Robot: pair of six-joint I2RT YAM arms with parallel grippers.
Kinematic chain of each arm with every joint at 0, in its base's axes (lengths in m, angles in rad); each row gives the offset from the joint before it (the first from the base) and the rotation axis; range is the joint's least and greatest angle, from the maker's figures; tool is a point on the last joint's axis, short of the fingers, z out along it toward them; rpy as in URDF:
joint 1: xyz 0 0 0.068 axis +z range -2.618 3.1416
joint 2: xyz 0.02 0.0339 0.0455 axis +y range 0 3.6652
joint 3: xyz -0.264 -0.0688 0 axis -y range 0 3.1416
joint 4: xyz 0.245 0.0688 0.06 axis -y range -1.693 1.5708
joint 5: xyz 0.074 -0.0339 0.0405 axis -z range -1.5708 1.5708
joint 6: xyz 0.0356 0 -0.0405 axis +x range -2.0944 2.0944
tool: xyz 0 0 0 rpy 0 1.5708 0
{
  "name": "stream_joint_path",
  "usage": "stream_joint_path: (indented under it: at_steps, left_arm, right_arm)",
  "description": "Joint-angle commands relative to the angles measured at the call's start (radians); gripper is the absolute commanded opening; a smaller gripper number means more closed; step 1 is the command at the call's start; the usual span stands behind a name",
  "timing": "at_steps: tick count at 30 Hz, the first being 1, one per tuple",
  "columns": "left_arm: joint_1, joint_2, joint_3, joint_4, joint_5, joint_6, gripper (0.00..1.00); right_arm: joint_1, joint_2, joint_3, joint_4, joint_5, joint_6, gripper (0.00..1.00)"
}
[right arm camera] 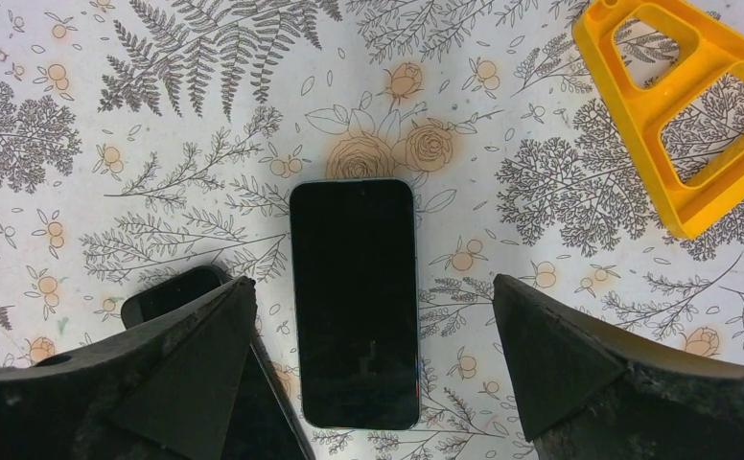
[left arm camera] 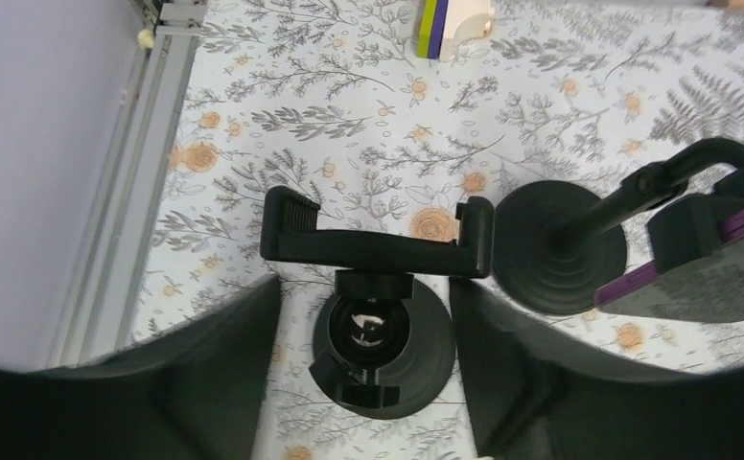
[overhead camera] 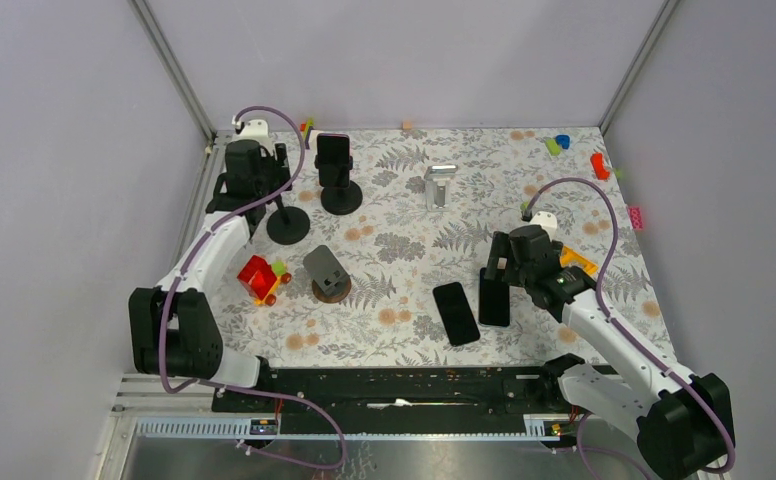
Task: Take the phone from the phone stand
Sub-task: Move the phone stand to the center of the board.
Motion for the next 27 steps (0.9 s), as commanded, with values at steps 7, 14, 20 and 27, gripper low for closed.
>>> stream_joint_path:
  at_steps: [7, 14, 20, 27]
  left_arm:
    - [0.003, -0.132, 0.020, 0.020, -0.040, -0.029, 0.84]
    - [0.003, -0.309, -0.063, 0.056, -0.062, -0.109, 0.99]
    - [0.003, -0.409, -0.067, 0.050, -0.003, -0.178, 0.99]
    - [-0.082, -0.350, 0.062, -0.014, 0.103, -0.156, 0.99]
  right_arm:
    - [0.006, 0.008, -0.003, -0.002, -0.011, 0.043, 1.00]
    - [0.006, -0.007, -0.005, -0.003, -0.008, 0.044, 1.00]
    - [0.006, -0.010, -0.007, -0.002, -0.013, 0.044, 1.00]
    - [0.005, -0.005, -0.012, -0.002, -0.018, 0.041, 1.00]
